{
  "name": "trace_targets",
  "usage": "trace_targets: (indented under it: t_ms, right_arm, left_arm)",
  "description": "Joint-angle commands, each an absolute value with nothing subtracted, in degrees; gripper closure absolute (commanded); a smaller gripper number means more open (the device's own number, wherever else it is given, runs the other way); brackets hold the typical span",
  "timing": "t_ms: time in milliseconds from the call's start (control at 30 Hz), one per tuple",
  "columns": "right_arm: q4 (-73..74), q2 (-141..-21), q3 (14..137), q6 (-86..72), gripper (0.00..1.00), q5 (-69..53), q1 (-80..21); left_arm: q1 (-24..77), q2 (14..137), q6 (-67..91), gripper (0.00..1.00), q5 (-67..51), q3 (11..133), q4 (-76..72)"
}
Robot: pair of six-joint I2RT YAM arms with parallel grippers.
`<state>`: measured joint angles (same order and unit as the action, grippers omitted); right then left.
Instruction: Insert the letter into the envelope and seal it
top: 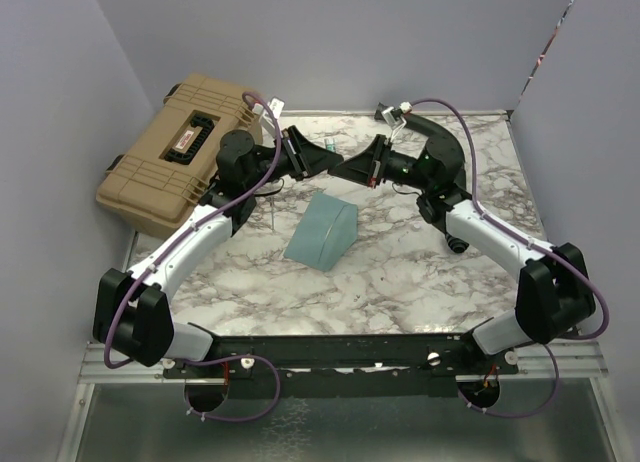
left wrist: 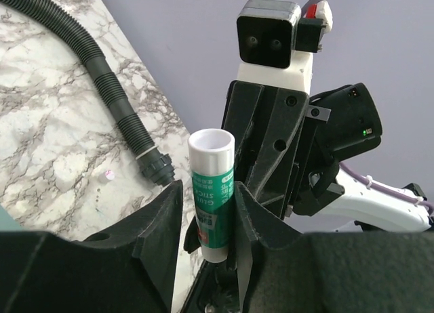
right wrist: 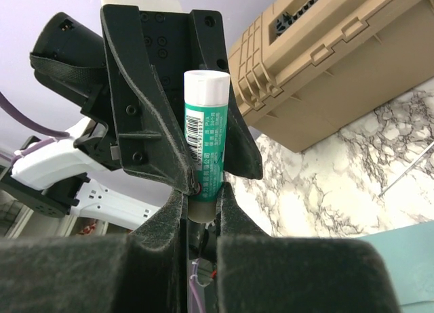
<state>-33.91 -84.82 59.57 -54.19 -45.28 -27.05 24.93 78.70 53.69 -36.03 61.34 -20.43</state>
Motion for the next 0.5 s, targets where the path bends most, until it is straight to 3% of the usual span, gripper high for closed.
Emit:
trace_targets:
  t_ms: [0,67,100,133,167,200,267,333,467]
  right_arm:
    - [-43.2,-85.2,60.6,-57.3,1.00,-46.4,-27.2]
    - [-44.0,-85.5,60.6,-57.9,1.00,-46.9,-27.2]
    - [-43.8,-85.6,60.6,-57.9,0.99,-47.2,-27.2]
    - [-42.8,-85.5,60.6,-57.6,0.89,-47.4,-27.2]
    - [-40.4,-85.2,60.6,-56.6,0.74,-47.4,-27.2]
    - [-37.9,-84.7,60.7,-54.7,0.55,-47.2,-27.2]
    - [-30.4,-82.6,61.1,-49.5,0.36,-46.1,-27.2]
    - [-21.2,-80.0,62.0,-43.4,0.27,-43.7,-27.2]
    - [-3.4,-75.8,68.4,-34.7,0.25,-34.8,-27.2]
  left_arm:
    - [25.4,78.5,52.6,0.66,-37.8,58.7,-19.9]
    - [25.4,78.5,51.8,0.75,-37.3,58.6,-20.1]
    - [25.4,78.5,51.2,0.85,-37.3,58.7,-20.1]
    - [25.4,78.6,50.4,0.96,-37.1,58.9,-20.2]
    - [25.4,78.7,49.6,1.00,-37.0,58.9,-20.1]
    - [25.3,78.6,48.3,1.00,-36.5,58.9,-19.8]
    - [25.3,78.5,45.0,1.00,-35.4,59.1,-18.1]
    - [25.3,78.4,40.5,1.00,-34.4,59.7,-15.0]
    - [25.2,77.8,31.2,1.00,-34.9,61.5,-10.2]
